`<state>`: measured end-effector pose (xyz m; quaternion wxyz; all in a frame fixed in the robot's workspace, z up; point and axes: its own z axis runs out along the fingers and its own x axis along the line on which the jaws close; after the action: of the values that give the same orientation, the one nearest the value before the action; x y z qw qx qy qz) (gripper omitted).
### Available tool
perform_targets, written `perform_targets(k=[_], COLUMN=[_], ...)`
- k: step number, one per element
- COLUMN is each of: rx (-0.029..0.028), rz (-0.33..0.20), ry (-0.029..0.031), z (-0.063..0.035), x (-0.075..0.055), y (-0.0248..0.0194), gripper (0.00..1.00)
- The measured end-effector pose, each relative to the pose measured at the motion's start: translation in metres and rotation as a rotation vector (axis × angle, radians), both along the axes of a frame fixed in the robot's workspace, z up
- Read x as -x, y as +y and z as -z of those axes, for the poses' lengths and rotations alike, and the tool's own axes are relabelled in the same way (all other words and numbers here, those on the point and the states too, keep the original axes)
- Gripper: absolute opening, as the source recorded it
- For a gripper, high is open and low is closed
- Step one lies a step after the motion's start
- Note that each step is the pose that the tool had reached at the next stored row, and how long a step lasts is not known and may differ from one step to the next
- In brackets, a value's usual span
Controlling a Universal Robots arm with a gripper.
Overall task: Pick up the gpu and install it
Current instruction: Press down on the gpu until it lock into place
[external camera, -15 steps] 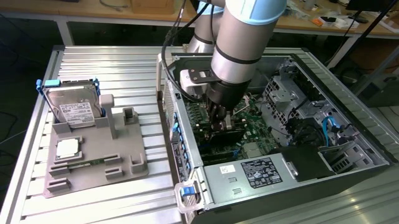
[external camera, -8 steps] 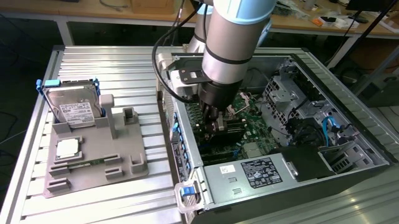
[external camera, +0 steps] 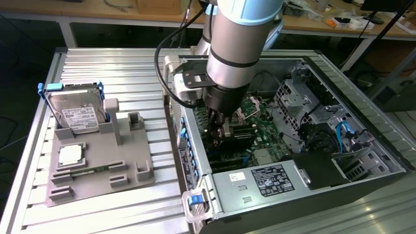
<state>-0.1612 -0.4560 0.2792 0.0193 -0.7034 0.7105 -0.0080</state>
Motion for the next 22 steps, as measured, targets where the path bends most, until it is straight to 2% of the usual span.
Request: perform_targets(k=[3, 6, 17, 18, 20, 22], rx=[-0.0001, 0.0047, 0.0067, 0.0065, 0.0112, 0.0133], rz=[0.0, 0.0, 0.0, 0.0, 0.0, 0.0], ry=[-0.0001, 0.0002, 0.0001, -0.0011, -0.0025, -0.0032], z=[0.0008, 0.0039, 0.0061, 0.0055, 0.0005, -0.0046], x=[0.001, 0.002, 0.002, 0.002, 0.002, 0.002], y=[0.0001, 0.0001, 0.0001, 0.0002, 0.0011, 0.0019], gripper=[0.11, 0.11, 0.11, 0.11, 0.11, 0.11])
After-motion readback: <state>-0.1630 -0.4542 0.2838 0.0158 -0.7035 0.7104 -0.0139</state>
